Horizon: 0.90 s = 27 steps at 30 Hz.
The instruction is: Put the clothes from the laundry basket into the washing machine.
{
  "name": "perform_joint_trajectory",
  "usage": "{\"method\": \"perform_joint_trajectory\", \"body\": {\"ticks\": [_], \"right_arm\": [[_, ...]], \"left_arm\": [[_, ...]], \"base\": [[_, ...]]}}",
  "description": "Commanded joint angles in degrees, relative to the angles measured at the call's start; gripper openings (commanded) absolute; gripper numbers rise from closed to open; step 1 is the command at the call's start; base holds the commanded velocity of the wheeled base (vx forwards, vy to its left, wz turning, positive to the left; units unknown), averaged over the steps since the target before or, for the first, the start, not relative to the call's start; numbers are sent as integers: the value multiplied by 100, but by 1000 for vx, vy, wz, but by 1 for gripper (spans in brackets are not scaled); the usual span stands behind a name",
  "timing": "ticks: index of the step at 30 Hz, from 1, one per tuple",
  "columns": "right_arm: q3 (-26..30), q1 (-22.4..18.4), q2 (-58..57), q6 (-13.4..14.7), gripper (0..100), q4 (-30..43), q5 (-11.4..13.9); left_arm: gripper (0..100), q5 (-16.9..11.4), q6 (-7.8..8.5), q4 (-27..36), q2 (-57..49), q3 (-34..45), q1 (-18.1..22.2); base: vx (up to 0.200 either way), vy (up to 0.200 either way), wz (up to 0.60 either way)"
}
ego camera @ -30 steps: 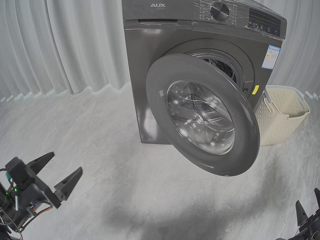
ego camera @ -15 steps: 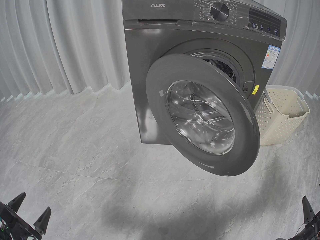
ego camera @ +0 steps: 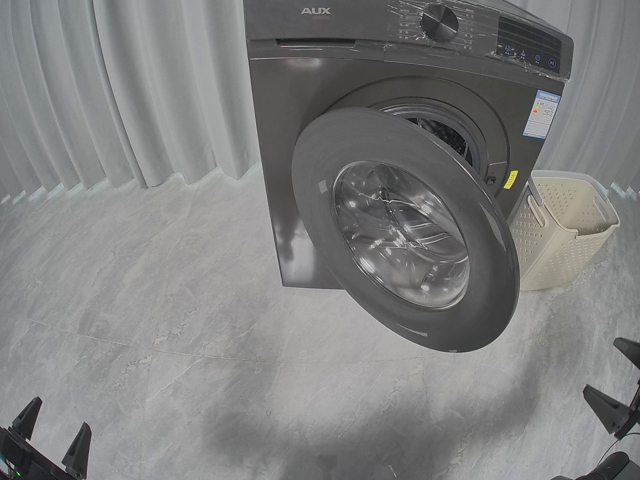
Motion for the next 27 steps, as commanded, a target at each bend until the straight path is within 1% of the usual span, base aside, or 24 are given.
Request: {"method": "perform_joint_trajectory", "body": {"ticks": [1,2,3,4,5,6,8,10,11,12,15,17,20,22,24,27], "right_arm": [[-621,691,2874,-393,100,-1309,183],[-674,726,3024,-384,100,-1414,60],[-806,858,3358,-366,100,-1590,-336],[-841,902,3446,-358,100,-1625,-450],[-947,1033,3639,-323,100,-1687,-687],[-1052,1165,3780,-235,100,-1704,-819],[-1219,1315,3999,-59,100,-1704,-898],[-1430,1420,4263,55,100,-1704,-916],[-1448,1420,4272,55,100,-1704,-924],[-1588,1438,4474,73,100,-1713,-1012],[-1773,1438,4738,91,100,-1713,-1232],[-1834,1438,4861,143,100,-1713,-1320],[-2019,1429,5124,337,100,-1722,-1557],[-2107,1420,5186,363,100,-1766,-1751],[-2133,1411,5195,372,100,-1863,-1856],[-2133,1403,5195,372,100,-1986,-1900]], "left_arm": [[100,-78,284,196,-331,84,458],[100,-139,363,196,-384,84,361],[100,-289,469,205,-489,84,247],[100,-297,460,213,-498,75,256],[100,-297,434,213,-569,75,300],[100,-297,390,205,-595,84,317],[100,-297,293,205,-586,84,317],[100,-297,284,196,-586,84,317],[100,-306,284,196,-586,84,317],[100,-306,293,196,-595,84,317],[100,-306,284,196,-595,84,317],[100,-306,284,196,-595,84,317],[100,-306,284,196,-586,84,317],[100,-306,284,196,-595,84,317],[100,-306,284,196,-595,84,326],[100,-306,284,196,-595,84,326]], "base": [[0,0,0],[0,0,0],[0,0,0],[0,0,0],[0,0,0],[0,0,0],[0,0,0],[0,0,0],[0,0,0],[0,0,0],[0,0,0],[0,0,0],[0,0,0],[0,0,0],[0,-200,0],[0,-200,0]]}}
